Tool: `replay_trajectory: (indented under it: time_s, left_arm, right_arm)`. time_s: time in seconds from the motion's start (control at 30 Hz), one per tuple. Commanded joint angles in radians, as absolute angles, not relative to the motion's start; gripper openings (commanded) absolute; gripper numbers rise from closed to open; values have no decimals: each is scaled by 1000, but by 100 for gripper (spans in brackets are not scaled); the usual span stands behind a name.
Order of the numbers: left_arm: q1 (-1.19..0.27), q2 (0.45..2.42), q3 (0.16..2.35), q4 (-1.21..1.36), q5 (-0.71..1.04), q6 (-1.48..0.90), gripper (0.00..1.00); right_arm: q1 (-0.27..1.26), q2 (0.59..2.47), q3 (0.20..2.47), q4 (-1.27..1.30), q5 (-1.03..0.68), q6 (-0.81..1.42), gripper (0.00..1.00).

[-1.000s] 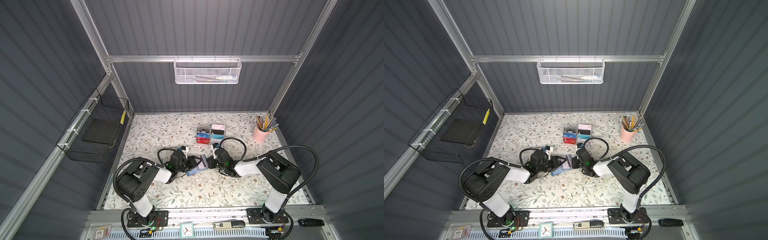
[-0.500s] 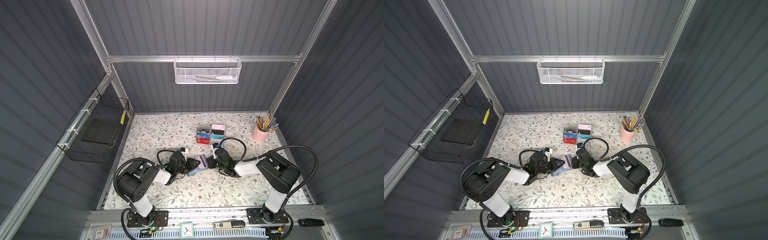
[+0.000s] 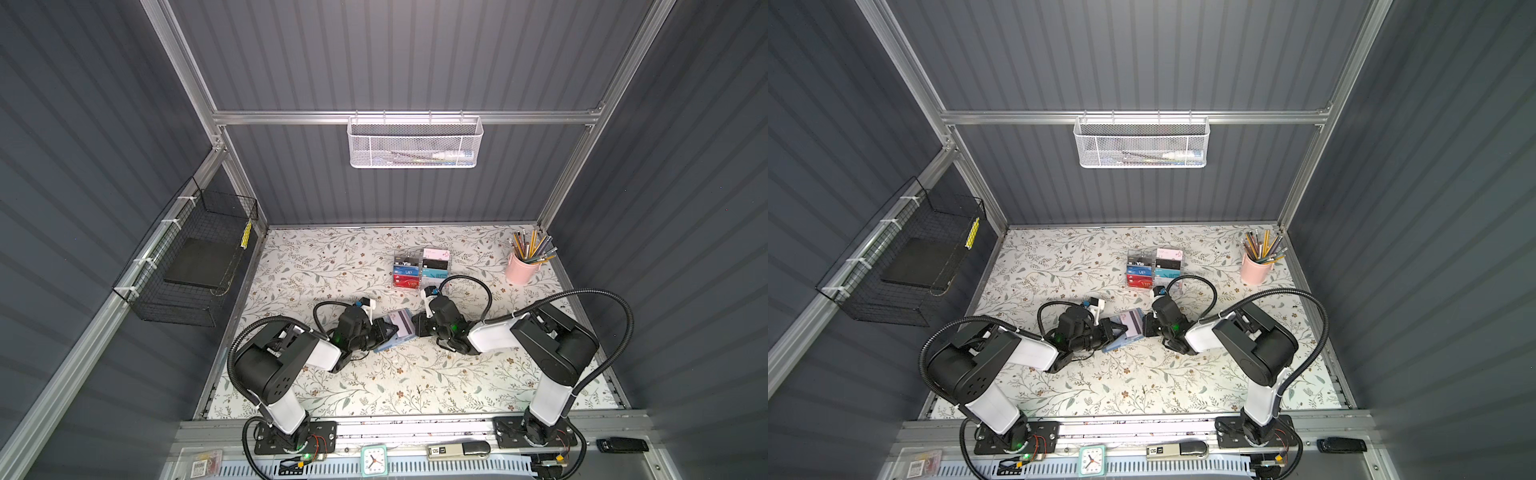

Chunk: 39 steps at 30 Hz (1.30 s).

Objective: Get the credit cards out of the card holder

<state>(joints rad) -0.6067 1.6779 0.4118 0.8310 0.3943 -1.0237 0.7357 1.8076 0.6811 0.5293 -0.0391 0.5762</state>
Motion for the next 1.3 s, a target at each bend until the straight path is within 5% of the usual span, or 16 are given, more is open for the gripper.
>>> replay_trajectory:
  time_s: [0.0,0.3,1.27]
  left_arm:
    - [-600,1651,400,829,410,-992,8]
    - [-594,1626,388,803,409,-976,0]
    - [-558,1606,370,730,432,-922,0]
  right_arm:
    - [748,1865,665,408,-68,579,10]
    - [746,1873,669,410,-66,581,10]
    - [741,1878,680,397,-72,573,9]
